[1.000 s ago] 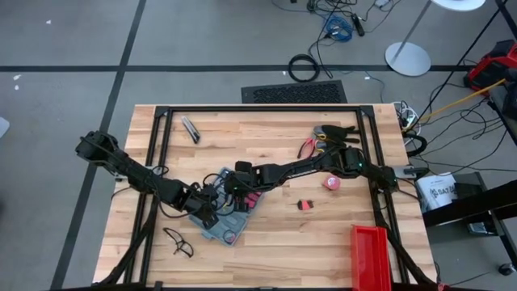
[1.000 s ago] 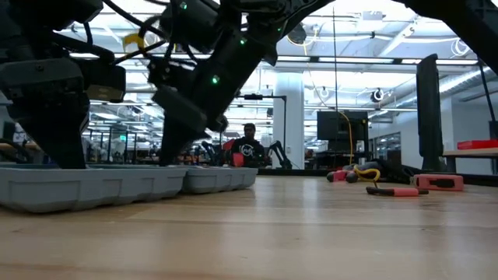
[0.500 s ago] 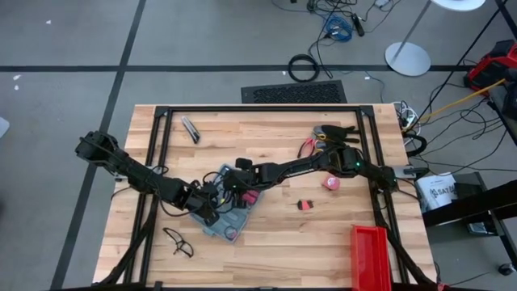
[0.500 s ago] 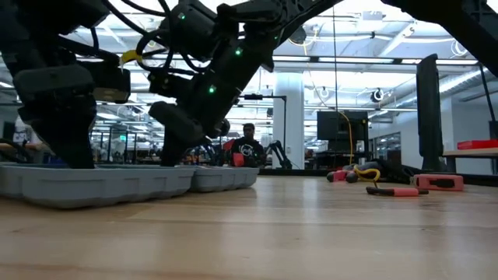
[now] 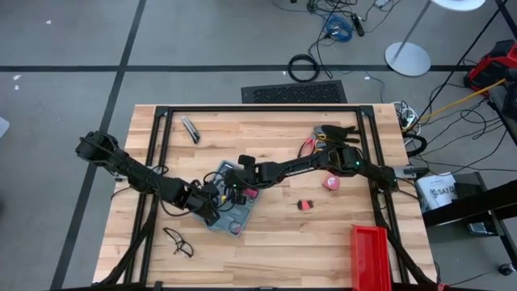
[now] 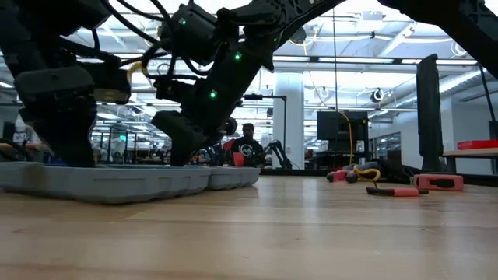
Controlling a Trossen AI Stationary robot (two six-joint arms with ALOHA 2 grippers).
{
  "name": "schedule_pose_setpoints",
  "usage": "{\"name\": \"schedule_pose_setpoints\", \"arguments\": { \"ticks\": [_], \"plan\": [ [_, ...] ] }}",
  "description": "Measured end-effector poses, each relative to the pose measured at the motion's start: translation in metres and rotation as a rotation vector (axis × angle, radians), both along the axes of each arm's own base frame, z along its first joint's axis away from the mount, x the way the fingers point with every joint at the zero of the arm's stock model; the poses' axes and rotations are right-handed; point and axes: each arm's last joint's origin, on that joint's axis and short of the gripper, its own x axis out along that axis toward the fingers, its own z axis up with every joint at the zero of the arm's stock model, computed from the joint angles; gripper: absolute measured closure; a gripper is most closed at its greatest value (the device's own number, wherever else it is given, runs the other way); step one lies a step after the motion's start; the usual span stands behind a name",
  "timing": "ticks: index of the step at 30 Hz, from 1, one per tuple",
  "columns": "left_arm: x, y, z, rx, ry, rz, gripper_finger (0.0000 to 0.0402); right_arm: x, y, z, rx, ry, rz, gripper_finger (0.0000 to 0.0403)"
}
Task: Prefit tool cases
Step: Put the pink terminal block into the gray prefit tool case
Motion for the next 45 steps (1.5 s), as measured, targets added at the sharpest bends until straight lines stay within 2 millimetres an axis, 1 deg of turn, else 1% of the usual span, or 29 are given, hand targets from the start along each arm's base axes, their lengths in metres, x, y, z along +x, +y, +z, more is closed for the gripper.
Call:
{"name": "schedule_pose_setpoints", "arguments": {
  "ticks": [2,5,7,11,13,15,17,20,24,28,31,36,38,40,45],
  "plan": [
    [0.0,0.0,0.0,-0.004,0.004,-0.003,0.0401,0.0,-0.001,0.0,-0.007,-0.007,-0.005,0.0403],
    [0.0,-0.001,0.0,-0.006,0.006,-0.006,0.0401,0.0,0.006,0.007,-0.03,-0.023,0.019,0.0403],
    [0.0,-0.001,0.0,-0.01,0.007,-0.007,0.0401,-0.002,0.01,0.015,-0.038,-0.031,0.029,0.0403],
    [-0.001,-0.001,0.0,-0.012,0.009,-0.008,0.0401,-0.006,0.008,0.04,-0.056,-0.065,0.014,0.0403],
    [-0.001,-0.001,0.0,-0.011,0.01,-0.008,0.0401,-0.009,0.005,0.044,-0.068,-0.053,0.001,0.0403],
    [-0.001,-0.001,0.0,-0.011,0.01,-0.008,0.0401,-0.009,0.002,0.044,-0.038,-0.052,0.014,0.0403],
    [-0.001,-0.001,0.0,-0.01,0.01,-0.008,0.0401,-0.007,0.001,0.045,0.04,-0.071,0.044,0.0403],
    [-0.001,-0.001,0.0,-0.008,0.01,-0.007,0.0401,-0.002,0.001,0.038,0.1,-0.098,0.07,0.0403],
    [-0.001,-0.001,0.0,-0.005,0.009,-0.006,0.0401,0.001,0.0,0.016,0.116,-0.054,0.063,0.0403],
    [-0.001,0.0,0.0,-0.001,0.006,-0.005,0.0401,0.001,-0.01,0.007,0.101,-0.033,0.018,0.0403],
    [-0.001,0.0,0.0,0.007,0.005,0.0,0.0401,0.0,-0.014,0.008,0.113,-0.025,0.011,0.0403],
    [-0.001,0.0,0.0,0.007,0.007,0.0,0.0401,-0.003,-0.012,0.028,0.091,-0.064,0.019,0.0403],
    [-0.001,0.0,0.0,0.007,0.008,-0.001,0.0401,-0.003,-0.013,0.032,0.064,-0.068,0.002,0.0403],
    [-0.001,0.0,0.0,0.007,0.008,-0.001,0.0401,-0.005,-0.015,0.031,0.067,-0.054,-0.005,0.0403],
    [-0.001,0.0,0.0,0.007,0.011,-0.002,0.0401,-0.004,-0.016,0.008,0.083,0.0,-0.034,0.0403]
  ]
}}
